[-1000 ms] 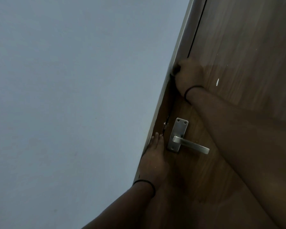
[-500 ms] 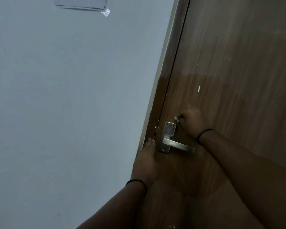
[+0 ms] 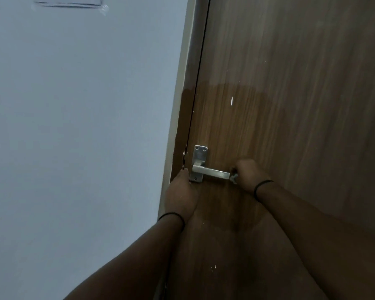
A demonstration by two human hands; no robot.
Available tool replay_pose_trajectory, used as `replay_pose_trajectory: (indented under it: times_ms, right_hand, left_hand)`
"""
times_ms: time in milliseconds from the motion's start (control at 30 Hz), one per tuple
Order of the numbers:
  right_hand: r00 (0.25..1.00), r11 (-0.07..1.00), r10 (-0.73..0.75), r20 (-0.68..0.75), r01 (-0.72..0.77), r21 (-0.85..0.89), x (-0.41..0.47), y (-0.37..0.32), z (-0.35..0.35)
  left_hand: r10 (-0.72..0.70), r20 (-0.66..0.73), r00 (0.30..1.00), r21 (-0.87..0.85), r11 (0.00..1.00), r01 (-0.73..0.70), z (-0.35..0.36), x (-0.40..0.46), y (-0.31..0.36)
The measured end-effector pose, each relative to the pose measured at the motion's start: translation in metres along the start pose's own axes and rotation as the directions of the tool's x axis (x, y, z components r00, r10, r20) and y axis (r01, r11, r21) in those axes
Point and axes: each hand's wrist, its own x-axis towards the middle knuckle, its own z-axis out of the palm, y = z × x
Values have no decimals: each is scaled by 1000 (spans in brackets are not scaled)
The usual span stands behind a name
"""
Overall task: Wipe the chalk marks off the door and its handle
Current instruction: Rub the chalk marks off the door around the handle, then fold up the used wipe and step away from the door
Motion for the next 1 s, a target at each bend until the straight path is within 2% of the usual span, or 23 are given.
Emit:
replay_pose_trajectory:
  times_ms: [67,133,233,333,433,533,633,800,933,1000]
  right_hand:
    - [997,998,54,51,-56,37,-18,15,9]
    - [997,995,68,30,-70,75,-29,20,13]
    - [995,965,101,-3,-97,245,-40,12,7]
    - [997,943,64,-38,-48,330,-51,-6,-1]
    - [997,946,10,-74,14,325,-63,-21,-1]
    - [992,951,19,-128,21,307,-65,-30,-3]
    - [986,922,58,-159,8,387,-65,-37,-9]
    - [968,737,151,-202,26,676,-69,-49,-20]
    - [952,478,259,-162,19,878,-80,-54,-33]
    - [941,393,301,-152,23,919,-89,-53,-39]
  left_hand:
    - [-14,8,1000,9,1000,14,-2,-3,5]
    - [-42,9,999,1,999,42,-3,-6,9]
    - [-80,1,997,12,997,80,0,-7,15]
    - [-99,-46,994,41,994,101,2,-8,24]
    - [-111,-112,987,31,993,115,1,-10,36]
    - [-61,-125,990,-7,998,60,1,-11,47]
    - [11,-73,997,-45,999,-15,1,-11,56]
    - [50,13,999,-111,993,-49,0,-12,73]
    - [40,36,999,-267,963,-29,-8,-14,88]
    - [28,56,998,-337,941,-7,-15,-16,95]
